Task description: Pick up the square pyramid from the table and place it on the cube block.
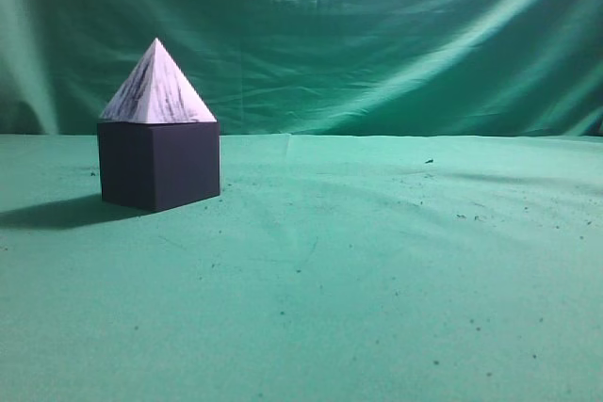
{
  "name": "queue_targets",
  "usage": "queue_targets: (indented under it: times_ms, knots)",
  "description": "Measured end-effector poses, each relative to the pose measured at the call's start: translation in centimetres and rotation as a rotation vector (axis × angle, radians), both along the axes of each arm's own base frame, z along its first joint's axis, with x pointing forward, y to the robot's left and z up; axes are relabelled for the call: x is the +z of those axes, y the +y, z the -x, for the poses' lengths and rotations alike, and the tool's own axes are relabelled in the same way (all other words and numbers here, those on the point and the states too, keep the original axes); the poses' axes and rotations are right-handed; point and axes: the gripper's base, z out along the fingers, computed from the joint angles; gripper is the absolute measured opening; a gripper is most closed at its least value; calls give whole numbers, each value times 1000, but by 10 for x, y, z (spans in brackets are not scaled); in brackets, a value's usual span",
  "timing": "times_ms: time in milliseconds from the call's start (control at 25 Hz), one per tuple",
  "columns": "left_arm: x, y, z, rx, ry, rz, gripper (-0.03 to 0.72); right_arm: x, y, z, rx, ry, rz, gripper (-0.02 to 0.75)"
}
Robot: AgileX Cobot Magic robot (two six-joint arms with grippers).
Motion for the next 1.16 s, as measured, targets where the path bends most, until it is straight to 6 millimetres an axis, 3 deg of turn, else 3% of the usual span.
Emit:
queue_targets:
  times_ms: [80, 120, 400, 1160]
  knots:
    - [0, 0, 0, 0, 0, 0, 0, -18, -6, 5, -82, -12, -14, 0]
    - [0, 0, 0, 0, 0, 0, 0, -27, -8, 6, -117, -19, -20, 48]
    - [0, 0, 0, -1, 0, 0, 0, -84, -13, 3, -223, 99, 4, 48]
    - [0, 0, 0, -1, 0, 0, 0, -93, -13, 4, -227, 176, -5, 48]
